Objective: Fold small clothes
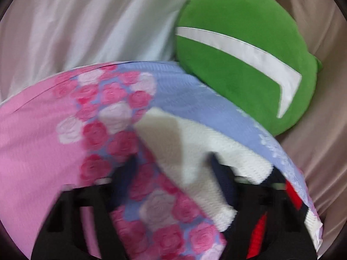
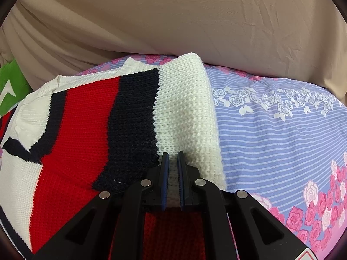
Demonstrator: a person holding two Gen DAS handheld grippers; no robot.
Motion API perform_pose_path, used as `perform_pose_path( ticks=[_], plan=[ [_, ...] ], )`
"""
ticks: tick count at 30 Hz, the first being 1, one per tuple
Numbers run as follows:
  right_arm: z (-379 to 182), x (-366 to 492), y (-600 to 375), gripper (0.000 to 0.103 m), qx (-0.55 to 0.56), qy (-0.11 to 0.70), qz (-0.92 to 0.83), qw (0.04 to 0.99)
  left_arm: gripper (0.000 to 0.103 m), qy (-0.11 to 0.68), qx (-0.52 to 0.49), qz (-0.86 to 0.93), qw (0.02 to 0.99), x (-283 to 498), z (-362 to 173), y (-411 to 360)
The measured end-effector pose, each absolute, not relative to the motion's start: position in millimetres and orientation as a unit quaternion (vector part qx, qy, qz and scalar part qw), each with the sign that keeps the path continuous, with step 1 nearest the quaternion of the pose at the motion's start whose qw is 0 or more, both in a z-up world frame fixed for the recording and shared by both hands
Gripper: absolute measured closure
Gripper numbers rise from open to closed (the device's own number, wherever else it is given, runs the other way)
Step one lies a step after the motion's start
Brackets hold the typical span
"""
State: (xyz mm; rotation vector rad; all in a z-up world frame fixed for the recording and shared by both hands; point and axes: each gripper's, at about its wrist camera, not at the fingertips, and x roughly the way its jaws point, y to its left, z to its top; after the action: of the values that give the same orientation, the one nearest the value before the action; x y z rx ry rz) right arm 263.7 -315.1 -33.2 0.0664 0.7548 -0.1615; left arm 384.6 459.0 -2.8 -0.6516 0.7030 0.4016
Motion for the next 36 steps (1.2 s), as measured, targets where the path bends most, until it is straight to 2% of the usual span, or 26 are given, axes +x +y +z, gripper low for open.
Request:
perform_pose_path(
  ticks=[1,2,3,8,12,15,17,20,21,22,23,26,28,29,31,32,36],
  plan=[
    [-33,264,-315,0.097,0.032,0.368,-0.079,0.926,0.082,0.336,-0.313,0.185,0.869,389,0,455],
    [-33,264,-315,0.097,0.033,0.368,-0.079,0.926,0.091,0.332,-0.309,0.179,0.873,389,5,450],
    [-33,264,-315,0.097,0.033,0.368,-0.079,0.926,0.094,0.328,-0.297,0.173,0.880,388,14,439],
    [-33,264,-315,0.097,0.030,0.368,-0.080,0.926,0.094,0.284,-0.191,0.105,0.934,381,85,343],
    [-33,264,-314,0.097,0.029,0.368,-0.081,0.926,0.095,0.254,-0.129,-0.020,0.958,359,143,219],
    [-33,264,-314,0.097,0.032,0.368,-0.079,0.926,0.094,0.254,-0.073,-0.128,0.956,335,161,105],
    [-33,264,-314,0.097,0.035,0.367,-0.077,0.926,0.094,0.265,-0.040,-0.179,0.947,322,154,40],
    [-32,263,-315,0.096,0.041,0.366,-0.071,0.927,0.087,0.307,-0.008,-0.241,0.920,312,118,-47],
    [-32,263,-316,0.096,0.043,0.366,-0.070,0.927,0.070,0.323,0.000,-0.250,0.913,312,101,-71],
    [-32,263,-316,0.095,0.047,0.365,-0.067,0.927,0.046,0.337,0.010,-0.251,0.907,311,79,-92],
    [-32,262,-318,0.095,0.052,0.365,-0.063,0.928,0.039,0.342,0.021,-0.248,0.906,309,63,-107],
    [-31,260,-324,0.088,0.079,0.357,-0.036,0.930,0.039,0.336,0.068,-0.221,0.913,296,31,-129],
    [-28,256,-329,0.082,0.097,0.346,-0.019,0.933,0.036,0.333,0.057,-0.220,0.915,292,29,-112],
    [-26,254,-328,0.080,0.100,0.339,-0.017,0.935,0.033,0.329,0.044,-0.221,0.917,288,34,-96],
    [-19,249,-321,0.063,0.091,0.328,-0.018,0.940,0.017,0.308,0.008,-0.206,0.929,275,48,-55],
    [-14,249,-312,0.058,0.082,0.327,-0.007,0.941,0.014,0.300,-0.002,-0.195,0.934,272,53,-42],
    [-5,255,-279,0.055,0.079,0.344,0.052,0.934,0.013,0.307,-0.047,-0.117,0.943,270,57,38]
  ],
)
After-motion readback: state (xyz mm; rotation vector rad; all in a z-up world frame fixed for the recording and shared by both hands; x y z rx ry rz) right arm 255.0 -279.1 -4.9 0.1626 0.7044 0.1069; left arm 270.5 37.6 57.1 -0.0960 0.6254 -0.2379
